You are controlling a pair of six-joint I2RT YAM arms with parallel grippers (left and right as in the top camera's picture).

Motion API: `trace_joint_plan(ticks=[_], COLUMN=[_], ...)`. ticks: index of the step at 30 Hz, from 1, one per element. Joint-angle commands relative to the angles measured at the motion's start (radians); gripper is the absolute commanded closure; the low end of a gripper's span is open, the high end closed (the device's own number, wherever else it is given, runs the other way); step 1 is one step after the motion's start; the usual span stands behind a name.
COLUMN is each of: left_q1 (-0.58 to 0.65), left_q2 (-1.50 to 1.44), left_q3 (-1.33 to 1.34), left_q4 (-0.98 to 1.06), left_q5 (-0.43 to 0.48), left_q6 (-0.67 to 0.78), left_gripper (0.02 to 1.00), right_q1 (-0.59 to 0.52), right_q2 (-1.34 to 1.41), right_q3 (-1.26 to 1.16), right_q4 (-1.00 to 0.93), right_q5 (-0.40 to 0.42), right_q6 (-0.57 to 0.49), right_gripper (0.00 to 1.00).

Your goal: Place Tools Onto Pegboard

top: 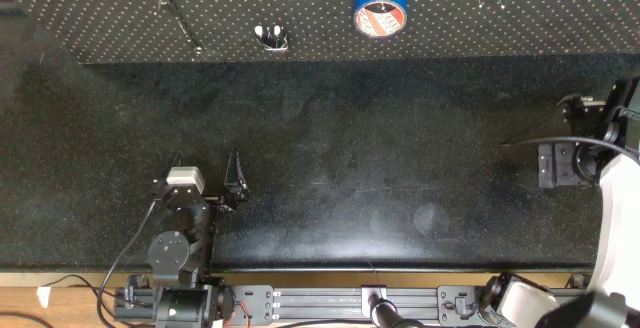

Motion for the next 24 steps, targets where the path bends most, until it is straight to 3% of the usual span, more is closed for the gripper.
trace_joint_plan(ticks=[1,6,9,23,24], left_q1=[0.007,0.007,0.007,0.007,0.007], left_q2=[-0.007,-0.007,-0.007,-0.007,-0.007], left_q3=[-0.003,-0.003,-0.003,-0.003,-0.003], left_q4=[-0.007,-0.007,-0.007,-0.007,-0.007], left_q5=[0.007,0.007,0.007,0.007,0.007], left_q6=[0.013,0.013,0.013,0.013,0.013], left_gripper=[0.023,0.023,0.023,0.023,0.023], right_q1=[-0.118,-0.238,-0.245,-0.248,-0.248], right_q2=[0.095,0.172,0.222,0.347,0.353], right_q3=[-0.023,-0.023,-0.022,-0.022,-0.022], right_q4=[0.087,0.145,0.184,0.281,0.281], right_q5=[-0.065,-0.253,-0.252,-0.252,-0.252], right_q6=[-0.118,-0.351,-0.399,-0.360,-0.359], right_gripper=[0.012,0.012,0.012,0.005,0.045])
